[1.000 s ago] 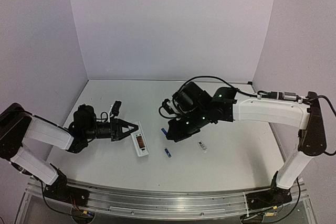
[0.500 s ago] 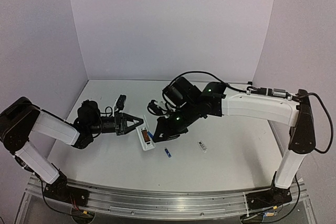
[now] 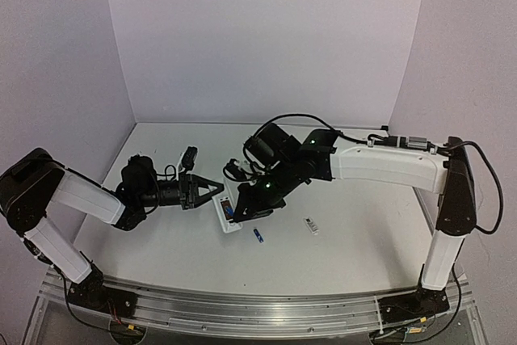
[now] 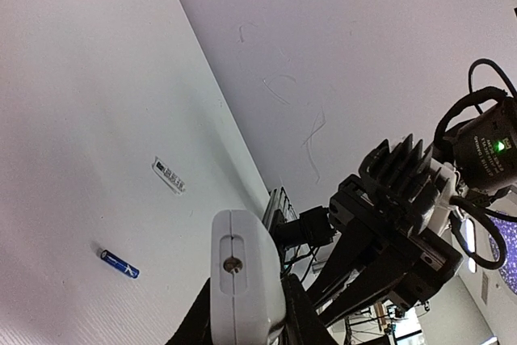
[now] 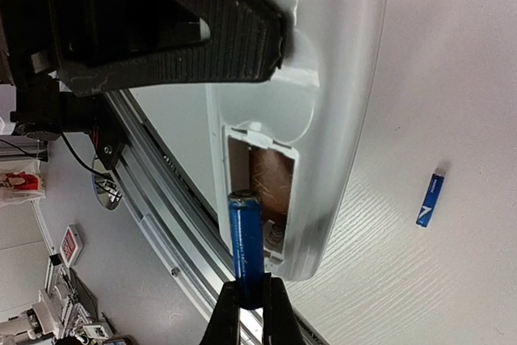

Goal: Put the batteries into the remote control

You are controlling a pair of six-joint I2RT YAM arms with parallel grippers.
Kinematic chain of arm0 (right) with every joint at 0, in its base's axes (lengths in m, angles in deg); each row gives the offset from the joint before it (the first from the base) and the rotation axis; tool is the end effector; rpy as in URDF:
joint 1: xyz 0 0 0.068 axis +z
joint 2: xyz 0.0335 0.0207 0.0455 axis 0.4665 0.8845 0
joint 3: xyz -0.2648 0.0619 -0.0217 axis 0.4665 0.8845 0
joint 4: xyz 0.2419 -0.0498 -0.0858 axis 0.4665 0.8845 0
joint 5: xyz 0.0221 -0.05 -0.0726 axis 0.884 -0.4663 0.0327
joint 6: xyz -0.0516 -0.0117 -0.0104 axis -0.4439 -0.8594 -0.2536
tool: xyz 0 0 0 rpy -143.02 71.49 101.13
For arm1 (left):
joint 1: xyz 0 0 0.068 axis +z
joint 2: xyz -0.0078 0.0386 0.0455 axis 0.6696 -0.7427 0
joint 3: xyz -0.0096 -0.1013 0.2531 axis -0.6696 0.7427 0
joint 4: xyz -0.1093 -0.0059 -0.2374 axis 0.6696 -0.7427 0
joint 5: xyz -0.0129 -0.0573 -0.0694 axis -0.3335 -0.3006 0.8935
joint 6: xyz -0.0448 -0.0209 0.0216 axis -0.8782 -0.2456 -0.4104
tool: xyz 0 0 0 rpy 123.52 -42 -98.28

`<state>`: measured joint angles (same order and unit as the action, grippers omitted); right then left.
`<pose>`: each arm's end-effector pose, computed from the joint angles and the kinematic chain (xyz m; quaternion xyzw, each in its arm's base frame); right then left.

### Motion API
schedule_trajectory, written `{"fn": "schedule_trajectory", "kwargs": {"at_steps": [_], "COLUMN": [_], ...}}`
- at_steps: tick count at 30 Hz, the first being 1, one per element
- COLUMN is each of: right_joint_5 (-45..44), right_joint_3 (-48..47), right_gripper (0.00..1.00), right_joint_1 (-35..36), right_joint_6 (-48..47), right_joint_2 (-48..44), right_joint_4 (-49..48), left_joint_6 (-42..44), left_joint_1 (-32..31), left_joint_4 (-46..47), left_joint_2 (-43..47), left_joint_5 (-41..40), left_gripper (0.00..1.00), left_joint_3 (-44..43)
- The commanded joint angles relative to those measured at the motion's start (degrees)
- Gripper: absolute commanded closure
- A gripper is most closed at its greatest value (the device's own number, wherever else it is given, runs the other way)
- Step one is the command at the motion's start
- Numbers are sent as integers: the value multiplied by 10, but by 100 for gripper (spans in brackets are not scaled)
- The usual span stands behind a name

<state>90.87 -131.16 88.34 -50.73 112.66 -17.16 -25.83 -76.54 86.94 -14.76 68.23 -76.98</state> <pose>0.1979 0.3699 0.2727 -0.3204 0.8828 0.3118 0.1444 0.2180 -0.1800 0.1841 0.1188 0.7155 -0.6446 0.2417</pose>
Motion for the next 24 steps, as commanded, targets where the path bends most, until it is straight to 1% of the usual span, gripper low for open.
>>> {"fn": "schedule_trajectory", "kwargs": {"at_steps": [1,15,24], "right_joint_5": [-8,-38,-68], "right_joint_3": [-31,-60,-91], "right_gripper": [100,100,100], "right_joint_1": [1,1,1], "right_joint_6": [13,17,27], "right_joint_2": [20,56,77], "right_joint_4": [7,17,16], "left_joint_6": [-5,2,-2], "left_joint_1": [-5,-21,-31], "left_joint_4": [33,18,30], "left_joint_2": [1,13,13], "left_joint_5": [-10,-24,-12], "left_gripper": [100,100,100], "left_joint_3": [-20,-13,-12]}}
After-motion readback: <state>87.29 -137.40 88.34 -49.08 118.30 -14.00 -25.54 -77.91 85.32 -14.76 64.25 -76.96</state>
